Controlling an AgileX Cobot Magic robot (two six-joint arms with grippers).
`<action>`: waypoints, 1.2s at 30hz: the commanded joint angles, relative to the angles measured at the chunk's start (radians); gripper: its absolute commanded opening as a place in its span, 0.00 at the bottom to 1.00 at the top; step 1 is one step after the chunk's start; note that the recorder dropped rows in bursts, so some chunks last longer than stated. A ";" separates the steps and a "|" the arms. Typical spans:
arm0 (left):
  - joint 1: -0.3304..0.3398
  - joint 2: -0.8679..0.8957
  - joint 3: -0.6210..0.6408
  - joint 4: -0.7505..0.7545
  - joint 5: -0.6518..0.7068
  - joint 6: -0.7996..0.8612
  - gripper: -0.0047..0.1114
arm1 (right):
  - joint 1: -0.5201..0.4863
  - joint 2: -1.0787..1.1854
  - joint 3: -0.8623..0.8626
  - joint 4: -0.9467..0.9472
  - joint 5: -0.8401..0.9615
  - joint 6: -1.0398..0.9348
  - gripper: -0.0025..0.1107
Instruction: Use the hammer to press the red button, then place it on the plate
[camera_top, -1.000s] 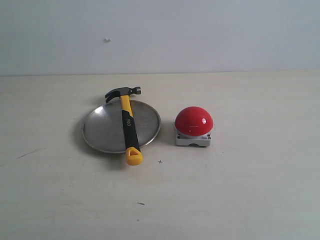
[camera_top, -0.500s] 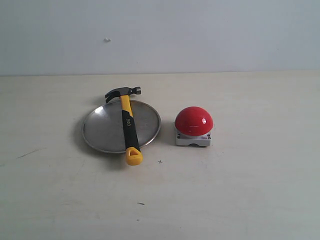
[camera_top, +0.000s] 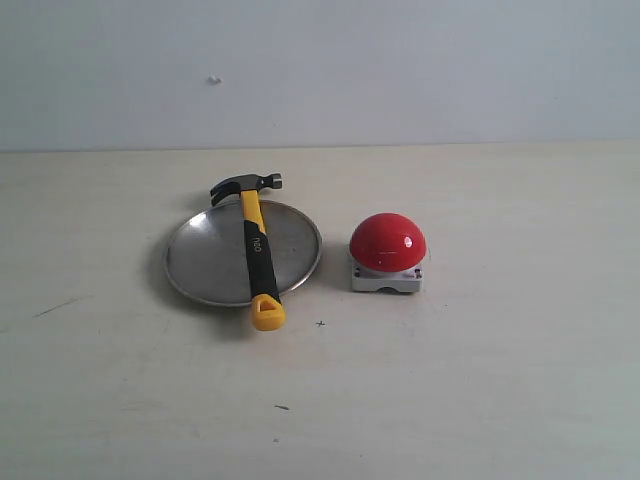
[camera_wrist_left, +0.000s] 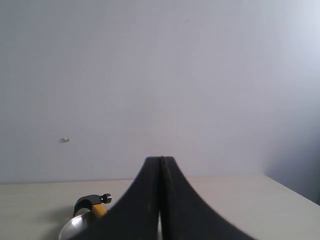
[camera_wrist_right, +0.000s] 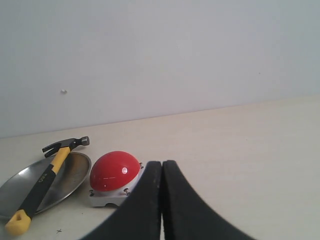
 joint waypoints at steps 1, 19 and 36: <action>0.002 -0.007 0.006 -0.009 -0.004 0.003 0.04 | -0.003 -0.005 0.005 -0.007 -0.002 -0.005 0.02; 0.002 -0.007 0.017 1.096 -0.180 -0.711 0.04 | -0.003 -0.005 0.005 -0.007 -0.002 -0.005 0.02; 0.010 -0.052 0.151 1.903 -0.348 -1.484 0.04 | -0.003 -0.005 0.005 -0.007 -0.002 -0.005 0.02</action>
